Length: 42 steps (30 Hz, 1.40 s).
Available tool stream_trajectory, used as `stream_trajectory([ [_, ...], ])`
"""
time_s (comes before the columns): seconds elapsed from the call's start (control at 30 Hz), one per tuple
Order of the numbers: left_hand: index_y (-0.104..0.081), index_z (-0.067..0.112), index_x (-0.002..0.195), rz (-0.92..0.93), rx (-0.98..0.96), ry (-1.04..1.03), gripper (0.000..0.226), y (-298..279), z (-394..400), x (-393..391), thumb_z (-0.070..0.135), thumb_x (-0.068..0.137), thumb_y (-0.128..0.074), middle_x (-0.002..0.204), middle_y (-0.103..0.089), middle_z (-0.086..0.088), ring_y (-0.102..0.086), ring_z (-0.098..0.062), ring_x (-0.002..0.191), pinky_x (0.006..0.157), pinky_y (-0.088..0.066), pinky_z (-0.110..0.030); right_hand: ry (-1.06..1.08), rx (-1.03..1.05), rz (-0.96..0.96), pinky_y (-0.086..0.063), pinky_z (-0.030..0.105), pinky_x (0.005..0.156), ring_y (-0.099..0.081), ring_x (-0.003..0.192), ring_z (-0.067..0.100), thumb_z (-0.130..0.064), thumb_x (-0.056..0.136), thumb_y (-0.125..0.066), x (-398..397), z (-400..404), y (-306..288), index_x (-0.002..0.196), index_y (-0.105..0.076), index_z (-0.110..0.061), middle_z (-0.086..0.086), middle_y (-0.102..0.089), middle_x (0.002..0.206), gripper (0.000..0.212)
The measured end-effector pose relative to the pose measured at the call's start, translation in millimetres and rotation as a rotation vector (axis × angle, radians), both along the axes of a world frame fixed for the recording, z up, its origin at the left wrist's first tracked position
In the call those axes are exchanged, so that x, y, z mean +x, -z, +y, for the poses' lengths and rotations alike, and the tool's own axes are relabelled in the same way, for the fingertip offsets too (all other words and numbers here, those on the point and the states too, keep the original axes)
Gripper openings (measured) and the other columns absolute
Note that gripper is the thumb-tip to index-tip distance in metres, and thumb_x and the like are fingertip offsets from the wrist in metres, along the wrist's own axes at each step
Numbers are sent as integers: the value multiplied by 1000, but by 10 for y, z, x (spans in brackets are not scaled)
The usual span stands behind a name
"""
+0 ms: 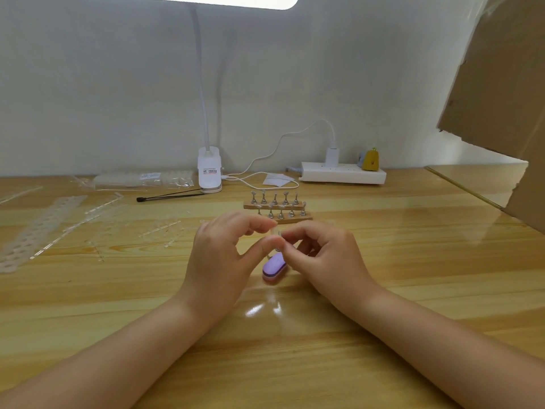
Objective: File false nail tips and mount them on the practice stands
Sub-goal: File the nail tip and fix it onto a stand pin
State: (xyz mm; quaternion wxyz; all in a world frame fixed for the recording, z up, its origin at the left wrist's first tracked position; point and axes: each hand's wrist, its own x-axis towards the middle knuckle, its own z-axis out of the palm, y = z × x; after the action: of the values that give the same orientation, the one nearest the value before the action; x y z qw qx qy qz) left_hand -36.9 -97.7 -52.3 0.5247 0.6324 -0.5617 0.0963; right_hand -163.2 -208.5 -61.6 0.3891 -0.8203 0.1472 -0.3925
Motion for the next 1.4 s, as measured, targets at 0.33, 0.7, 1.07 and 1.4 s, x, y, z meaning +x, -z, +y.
stream_trajectory([
  [0.33, -74, 21, 93, -19, 33, -1, 33, 9, 4, 27, 48, 77, -62, 92, -66, 11, -60, -10, 87, 81, -47, -52, 13, -138, -11, -44, 11, 63, -62, 67, 7, -11, 83, -73, -6, 12, 5, 91, -76, -13, -8, -70, 80, 8],
  [0.7, -75, 23, 92, 10, 69, -25, 29, 17, 2, 35, 45, 75, -66, 92, -66, 9, -61, -14, 88, 82, -46, -52, -12, -178, -39, -42, 9, 60, -62, 63, 2, -6, 83, -73, -5, 7, 15, 89, -75, -14, -10, -70, 78, 10],
  [1.07, -76, 26, 93, 47, 184, -30, 32, 23, -3, 51, 47, 72, -65, 88, -64, 12, -59, -11, 86, 85, -44, -50, 100, -329, 47, -41, 14, 62, -55, 66, 8, -5, 80, -74, -19, 4, 4, 82, -74, -10, -4, -66, 73, 6],
  [1.4, -70, 37, 78, 87, 170, -17, 7, 49, -5, 62, 43, 79, -66, 74, -65, 14, -60, -6, 76, 69, -45, -20, 134, -353, 59, -40, 12, 67, -53, 65, 1, -10, 84, -72, -24, 30, -17, 87, -74, -10, -6, -68, 77, 4],
])
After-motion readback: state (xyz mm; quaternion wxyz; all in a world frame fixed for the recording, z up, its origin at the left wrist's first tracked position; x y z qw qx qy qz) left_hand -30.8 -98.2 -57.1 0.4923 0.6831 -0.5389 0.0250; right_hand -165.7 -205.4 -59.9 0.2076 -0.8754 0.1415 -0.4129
